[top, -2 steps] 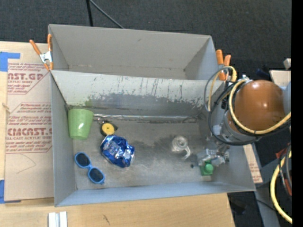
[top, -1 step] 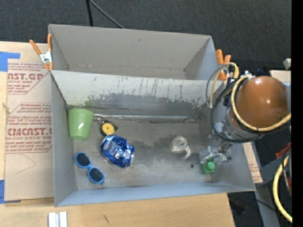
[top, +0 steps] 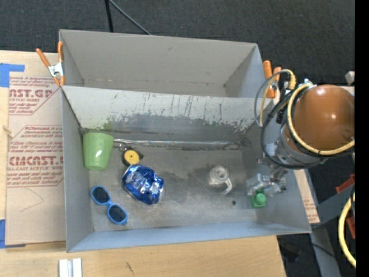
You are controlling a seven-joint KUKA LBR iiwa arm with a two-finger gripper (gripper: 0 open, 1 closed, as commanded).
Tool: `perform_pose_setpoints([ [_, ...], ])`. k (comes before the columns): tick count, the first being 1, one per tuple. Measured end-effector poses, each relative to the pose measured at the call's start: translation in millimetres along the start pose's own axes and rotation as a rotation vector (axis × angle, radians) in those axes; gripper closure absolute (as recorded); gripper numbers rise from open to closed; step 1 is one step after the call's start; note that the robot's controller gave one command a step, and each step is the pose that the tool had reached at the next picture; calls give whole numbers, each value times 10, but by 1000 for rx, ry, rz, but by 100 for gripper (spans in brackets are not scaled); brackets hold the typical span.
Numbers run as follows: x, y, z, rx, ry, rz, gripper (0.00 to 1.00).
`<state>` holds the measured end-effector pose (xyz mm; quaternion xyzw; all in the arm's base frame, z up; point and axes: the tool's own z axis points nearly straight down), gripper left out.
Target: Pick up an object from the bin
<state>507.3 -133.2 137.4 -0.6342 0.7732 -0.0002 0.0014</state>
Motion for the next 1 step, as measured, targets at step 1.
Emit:
perform_pose_setpoints([
  [1, -17, -15, -603, 3, 1, 1, 100],
])
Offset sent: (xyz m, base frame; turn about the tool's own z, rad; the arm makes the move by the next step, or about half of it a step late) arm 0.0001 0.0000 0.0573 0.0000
